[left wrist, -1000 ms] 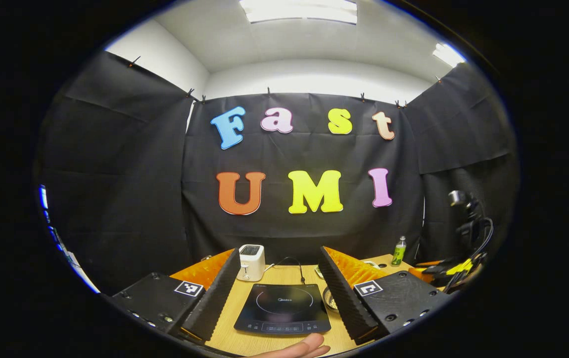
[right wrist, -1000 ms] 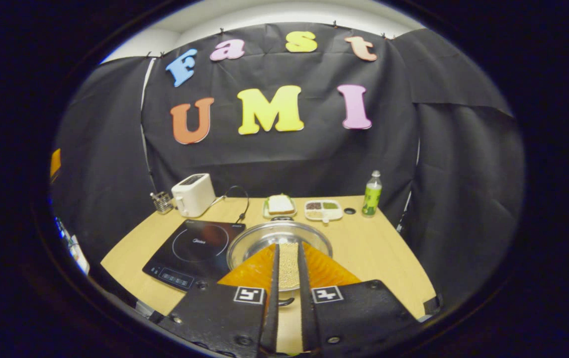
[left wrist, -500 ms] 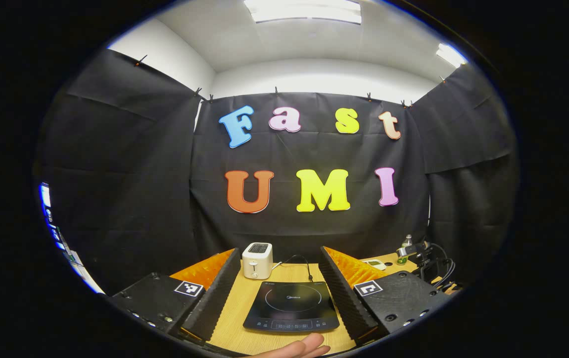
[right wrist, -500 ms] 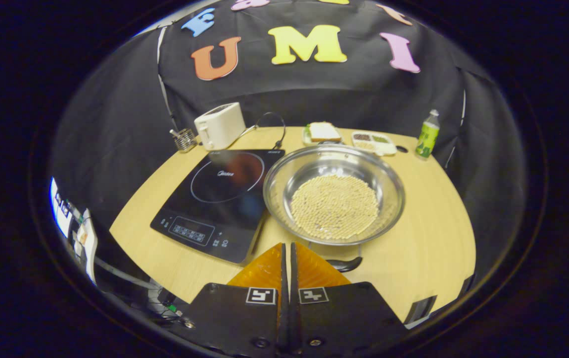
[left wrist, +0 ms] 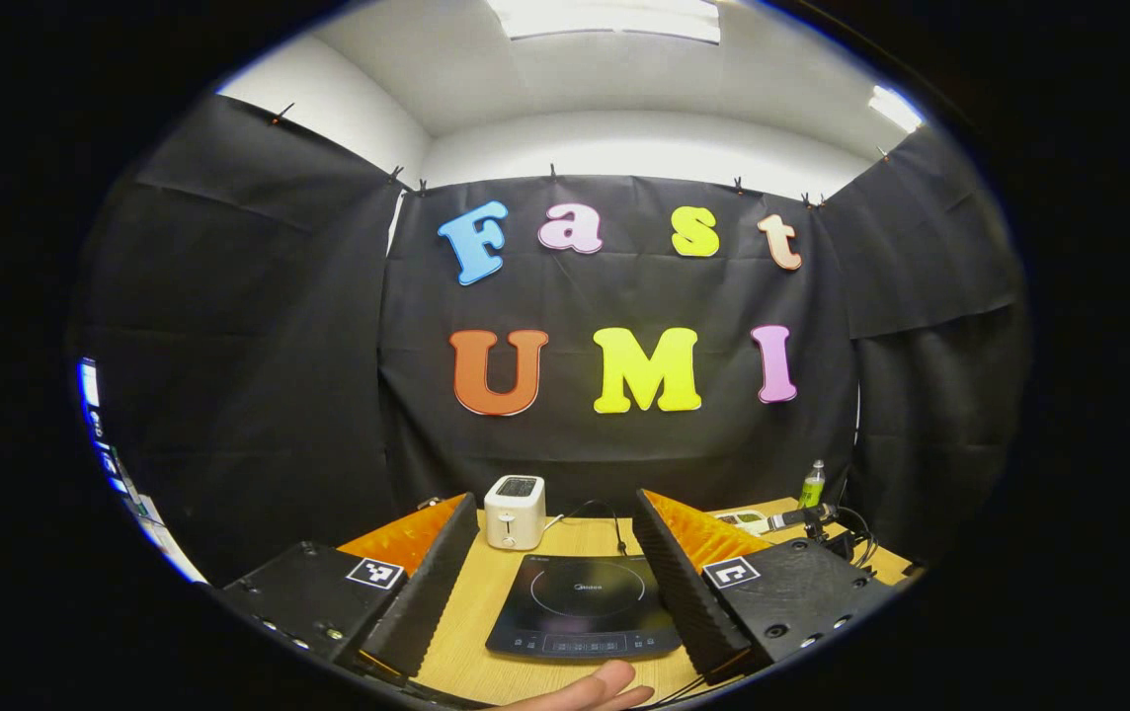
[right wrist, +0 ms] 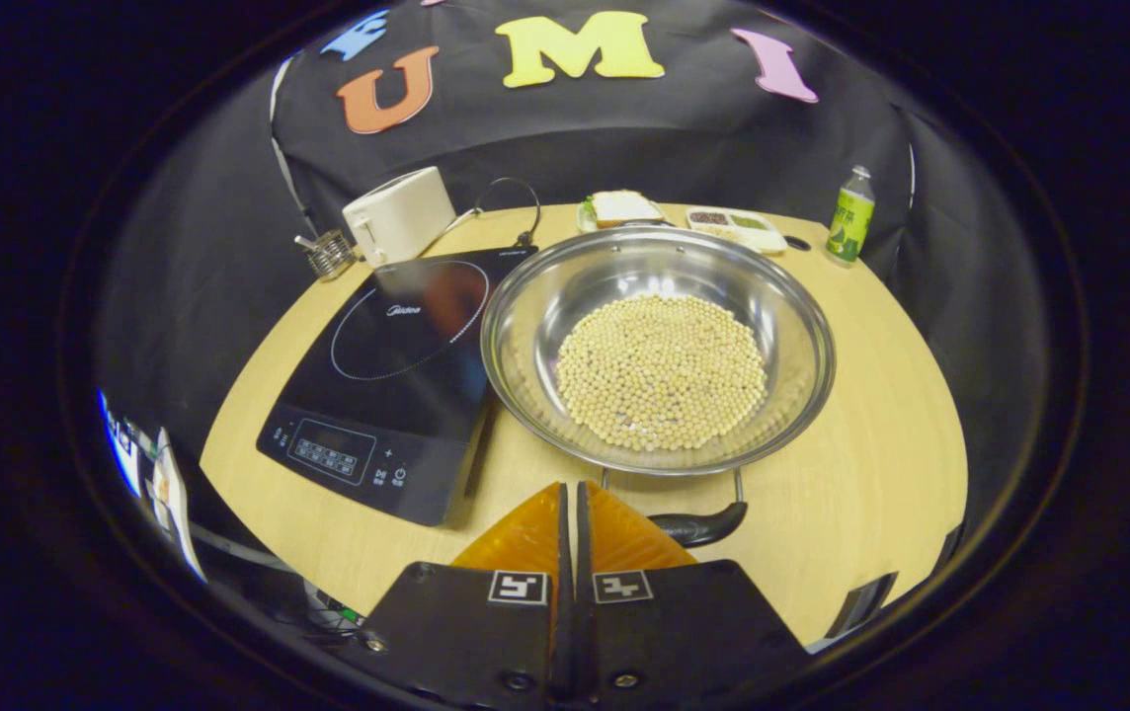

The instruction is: First push the handle of the pot to place it horizontally, then grasp the pot with both hands and set it on the induction cooktop.

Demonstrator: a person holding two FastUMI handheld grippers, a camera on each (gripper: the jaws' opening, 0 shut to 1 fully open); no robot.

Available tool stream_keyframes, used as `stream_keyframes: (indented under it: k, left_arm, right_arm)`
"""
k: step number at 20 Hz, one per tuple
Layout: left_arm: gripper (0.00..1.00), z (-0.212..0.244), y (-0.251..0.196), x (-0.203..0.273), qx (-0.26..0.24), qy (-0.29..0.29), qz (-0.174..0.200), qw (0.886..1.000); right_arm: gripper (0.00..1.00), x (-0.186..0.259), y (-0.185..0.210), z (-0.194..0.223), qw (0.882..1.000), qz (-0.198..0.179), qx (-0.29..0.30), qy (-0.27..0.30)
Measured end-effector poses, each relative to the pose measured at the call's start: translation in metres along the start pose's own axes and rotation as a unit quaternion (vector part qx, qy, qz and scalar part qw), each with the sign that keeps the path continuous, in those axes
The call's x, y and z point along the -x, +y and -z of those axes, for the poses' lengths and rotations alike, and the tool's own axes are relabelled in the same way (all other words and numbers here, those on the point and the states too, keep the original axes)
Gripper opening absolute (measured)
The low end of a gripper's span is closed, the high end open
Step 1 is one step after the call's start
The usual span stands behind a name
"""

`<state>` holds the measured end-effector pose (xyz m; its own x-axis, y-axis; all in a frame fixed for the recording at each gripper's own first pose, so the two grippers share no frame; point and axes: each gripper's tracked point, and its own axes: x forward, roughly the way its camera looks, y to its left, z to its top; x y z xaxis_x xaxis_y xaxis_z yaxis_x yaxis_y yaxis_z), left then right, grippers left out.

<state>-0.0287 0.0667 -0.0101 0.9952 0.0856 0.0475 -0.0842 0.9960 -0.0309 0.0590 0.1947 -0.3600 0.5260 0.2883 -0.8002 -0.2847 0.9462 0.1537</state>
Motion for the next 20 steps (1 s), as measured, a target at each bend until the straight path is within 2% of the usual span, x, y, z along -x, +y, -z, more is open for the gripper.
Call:
stream_keyframes:
  k: [3, 4, 7, 10, 12, 15, 16, 20]
  left_arm:
    - [0.94, 0.0, -0.004, -0.002, -0.004, 0.002, 0.002, 1.0]
    - [0.94, 0.002, -0.007, -0.003, -0.004, 0.002, 0.005, 1.0]
    - [0.94, 0.009, -0.008, -0.003, -0.001, 0.01, 0.003, 1.0]
    - [0.94, 0.013, -0.005, -0.007, 0.002, 0.018, 0.0, 1.0]
    - [0.94, 0.016, -0.006, -0.008, 0.003, 0.018, 0.0, 1.0]
    - [0.94, 0.016, -0.007, -0.01, 0.001, 0.016, -0.001, 1.0]
    - [0.94, 0.018, -0.008, -0.01, 0.001, 0.015, -0.001, 1.0]
    - [0.94, 0.014, -0.021, -0.005, 0.003, 0.001, 0.015, 1.0]
  right_arm:
    - [0.01, -0.001, -0.008, 0.005, 1.0, 0.003, -0.008, 0.011]
    - [0.04, 0.0, -0.011, 0.003, 1.0, 0.004, -0.011, 0.009]
    - [0.01, 0.002, -0.02, 0.005, 1.0, -0.001, -0.023, 0.006]
    - [0.04, 0.005, -0.033, 0.006, 1.0, -0.002, -0.029, 0.006]
    - [0.01, 0.007, -0.042, 0.005, 0.999, -0.004, -0.036, 0.004]
    - [0.01, 0.007, -0.06, 0.006, 1.0, 0.008, -0.03, -0.003]
    - [0.04, 0.007, -0.065, 0.005, 0.999, 0.012, -0.031, -0.007]
    - [0.04, 0.01, -0.081, 0.004, 0.999, 0.005, -0.034, -0.007]
